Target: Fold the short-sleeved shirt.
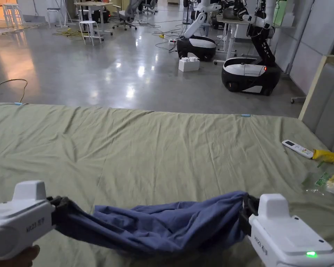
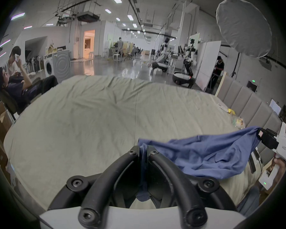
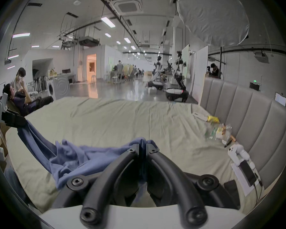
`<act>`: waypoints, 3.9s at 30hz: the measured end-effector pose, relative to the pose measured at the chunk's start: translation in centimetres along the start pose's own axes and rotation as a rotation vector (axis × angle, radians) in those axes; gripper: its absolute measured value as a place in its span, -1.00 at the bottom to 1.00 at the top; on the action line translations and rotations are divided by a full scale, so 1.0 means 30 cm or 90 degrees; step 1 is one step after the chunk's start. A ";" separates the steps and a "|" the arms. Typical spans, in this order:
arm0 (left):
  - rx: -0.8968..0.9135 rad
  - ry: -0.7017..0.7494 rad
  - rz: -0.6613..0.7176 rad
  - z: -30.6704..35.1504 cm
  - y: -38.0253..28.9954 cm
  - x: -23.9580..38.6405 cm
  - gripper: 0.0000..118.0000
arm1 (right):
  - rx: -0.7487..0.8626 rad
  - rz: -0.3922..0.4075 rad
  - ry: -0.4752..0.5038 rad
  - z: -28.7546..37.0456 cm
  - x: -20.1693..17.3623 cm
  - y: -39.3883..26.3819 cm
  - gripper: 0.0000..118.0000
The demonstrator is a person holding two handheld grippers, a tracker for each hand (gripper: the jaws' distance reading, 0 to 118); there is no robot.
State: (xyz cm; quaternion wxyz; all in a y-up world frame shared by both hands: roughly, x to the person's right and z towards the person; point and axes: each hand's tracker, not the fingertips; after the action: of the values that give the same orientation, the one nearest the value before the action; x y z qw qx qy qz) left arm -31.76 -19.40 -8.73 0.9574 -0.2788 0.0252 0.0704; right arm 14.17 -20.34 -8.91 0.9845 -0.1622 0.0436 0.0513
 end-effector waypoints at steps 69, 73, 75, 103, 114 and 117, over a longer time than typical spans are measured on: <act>0.096 0.031 -0.054 -0.133 0.251 -0.033 -0.89 | 0.069 0.107 -0.094 -0.190 0.027 0.265 -0.93; 0.059 0.035 -0.034 -0.073 0.009 -0.098 -0.89 | 0.009 0.085 -0.087 -0.063 0.029 0.065 -0.93; 0.030 0.030 -0.021 -0.025 -0.092 -0.104 -0.89 | 0.007 0.095 -0.093 -0.007 0.026 -0.022 -0.93; -0.120 0.073 -0.069 -0.018 -0.434 -0.044 0.05 | -0.090 0.014 -0.099 0.080 -0.053 -0.327 0.41; 0.179 0.066 -0.101 0.071 -0.199 0.156 -0.03 | 0.127 0.025 -0.056 0.099 -0.249 -0.021 0.09; 0.235 0.076 -0.101 0.108 -0.198 0.194 -0.60 | 0.168 0.019 -0.071 0.107 -0.284 0.005 -0.67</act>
State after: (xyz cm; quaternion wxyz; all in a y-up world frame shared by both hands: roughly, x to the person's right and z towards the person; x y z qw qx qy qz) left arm -25.09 -21.92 -3.37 0.9917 -0.1031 0.0722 -0.0272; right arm 5.94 -19.88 -5.04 0.9972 -0.0277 -0.0025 0.0691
